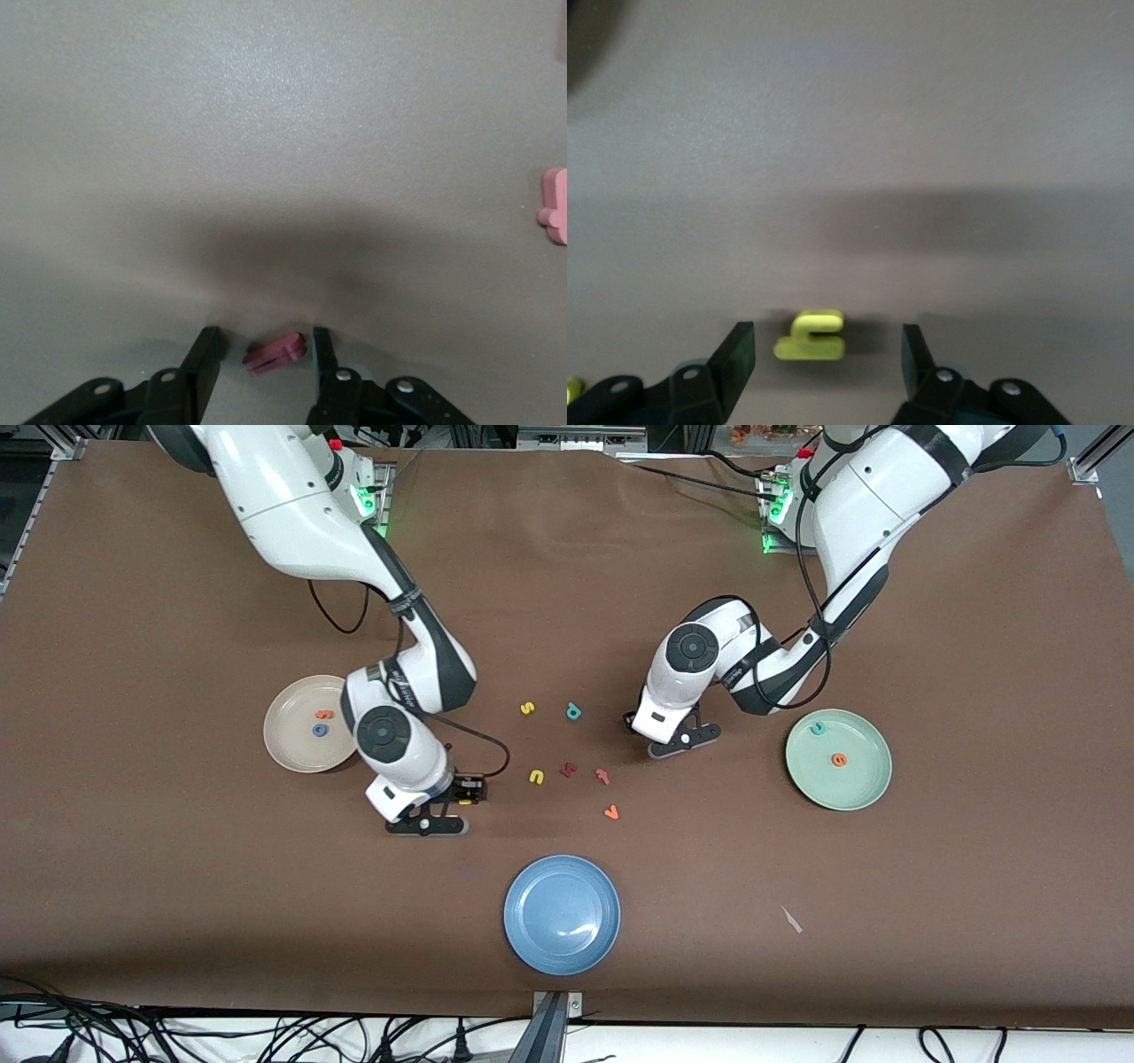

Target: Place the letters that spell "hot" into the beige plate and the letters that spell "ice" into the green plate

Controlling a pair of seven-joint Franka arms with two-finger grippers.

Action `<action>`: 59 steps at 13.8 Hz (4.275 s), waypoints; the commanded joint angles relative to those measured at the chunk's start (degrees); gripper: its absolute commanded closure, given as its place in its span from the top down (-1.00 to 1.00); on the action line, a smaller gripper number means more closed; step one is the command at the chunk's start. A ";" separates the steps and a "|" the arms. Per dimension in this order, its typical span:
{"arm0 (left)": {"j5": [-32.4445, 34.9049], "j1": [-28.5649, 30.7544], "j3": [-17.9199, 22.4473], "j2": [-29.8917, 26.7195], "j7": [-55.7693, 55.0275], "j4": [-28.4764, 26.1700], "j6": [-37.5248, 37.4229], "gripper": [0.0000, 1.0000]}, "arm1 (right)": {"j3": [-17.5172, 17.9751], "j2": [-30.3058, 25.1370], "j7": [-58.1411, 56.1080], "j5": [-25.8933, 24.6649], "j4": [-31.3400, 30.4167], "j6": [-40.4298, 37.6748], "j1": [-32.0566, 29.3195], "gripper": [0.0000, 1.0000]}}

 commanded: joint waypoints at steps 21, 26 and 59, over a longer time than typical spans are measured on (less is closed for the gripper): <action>1.27 17.86 -5.09 -5.33 8.11 8.51 -14.15 -0.98 | -2.26 -4.71 -3.07 -1.76 -6.07 -2.20 1.48 -0.70; 0.92 30.44 -4.92 -4.46 31.85 8.25 -18.31 -0.98 | -1.91 -23.60 -15.38 -1.49 -24.51 -5.38 -3.97 -0.69; -5.24 34.68 -13.00 -10.16 46.20 31.19 -49.60 1.00 | -2.61 -4.74 -13.64 -3.25 -11.62 11.15 -0.20 -0.77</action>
